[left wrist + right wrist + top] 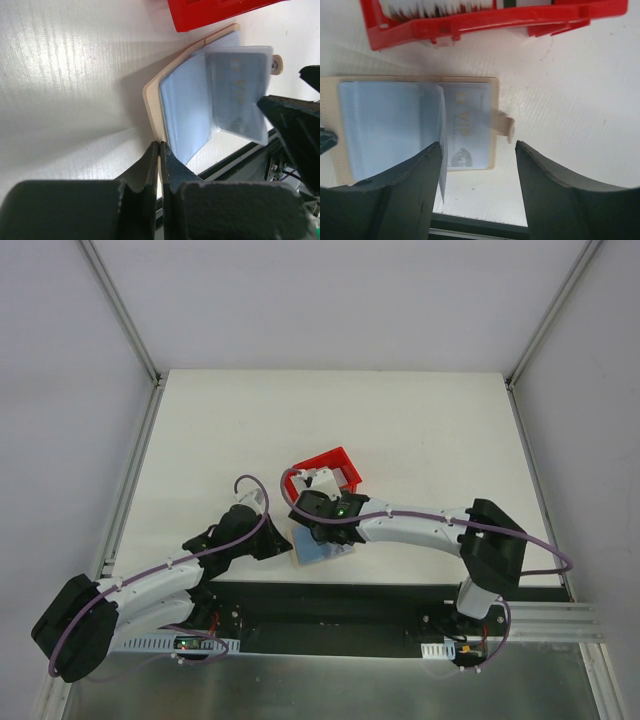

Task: Put the credit cards into the card holder
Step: Turn over the card slot in the card holder.

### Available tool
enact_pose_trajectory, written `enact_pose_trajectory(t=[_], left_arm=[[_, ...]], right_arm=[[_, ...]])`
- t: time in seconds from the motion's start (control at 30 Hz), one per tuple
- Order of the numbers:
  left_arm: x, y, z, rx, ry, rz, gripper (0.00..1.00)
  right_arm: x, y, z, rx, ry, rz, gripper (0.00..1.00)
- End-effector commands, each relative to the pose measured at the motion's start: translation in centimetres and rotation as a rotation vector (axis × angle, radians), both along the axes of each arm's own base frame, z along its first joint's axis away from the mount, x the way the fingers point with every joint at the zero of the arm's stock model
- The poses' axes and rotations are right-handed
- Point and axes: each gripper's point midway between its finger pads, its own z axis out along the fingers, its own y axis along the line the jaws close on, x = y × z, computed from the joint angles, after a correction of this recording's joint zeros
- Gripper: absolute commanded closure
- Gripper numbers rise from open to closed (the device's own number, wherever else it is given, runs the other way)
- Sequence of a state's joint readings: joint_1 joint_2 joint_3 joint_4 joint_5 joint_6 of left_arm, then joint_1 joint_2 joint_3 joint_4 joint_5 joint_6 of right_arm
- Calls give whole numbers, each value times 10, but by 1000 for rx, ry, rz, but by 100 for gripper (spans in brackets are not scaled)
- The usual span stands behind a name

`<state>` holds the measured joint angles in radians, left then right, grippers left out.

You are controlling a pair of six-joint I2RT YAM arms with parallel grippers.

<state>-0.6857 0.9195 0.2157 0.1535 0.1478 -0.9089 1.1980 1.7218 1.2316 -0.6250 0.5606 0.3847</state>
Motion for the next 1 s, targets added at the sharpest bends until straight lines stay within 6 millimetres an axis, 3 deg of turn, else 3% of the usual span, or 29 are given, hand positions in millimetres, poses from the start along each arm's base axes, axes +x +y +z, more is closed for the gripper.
enact_pose_trajectory(t=[0.0, 0.27, 0.53, 0.77, 0.97], left_arm=[[2, 4, -5, 17, 1, 20, 100], [1, 5, -8, 28, 12, 22, 100], [1, 5, -11, 38, 20, 24, 100], [3, 4, -10, 40, 21, 23, 100], [3, 5, -11, 43, 23, 27, 100]], right_arm=[[1, -25, 6, -10, 1, -37, 37], [2, -33, -1, 18, 28, -53, 37], [-9, 9, -14, 197, 142, 42, 46], [-10, 4, -49, 136, 214, 29, 46], [-5, -6, -50, 50, 202, 19, 45]])
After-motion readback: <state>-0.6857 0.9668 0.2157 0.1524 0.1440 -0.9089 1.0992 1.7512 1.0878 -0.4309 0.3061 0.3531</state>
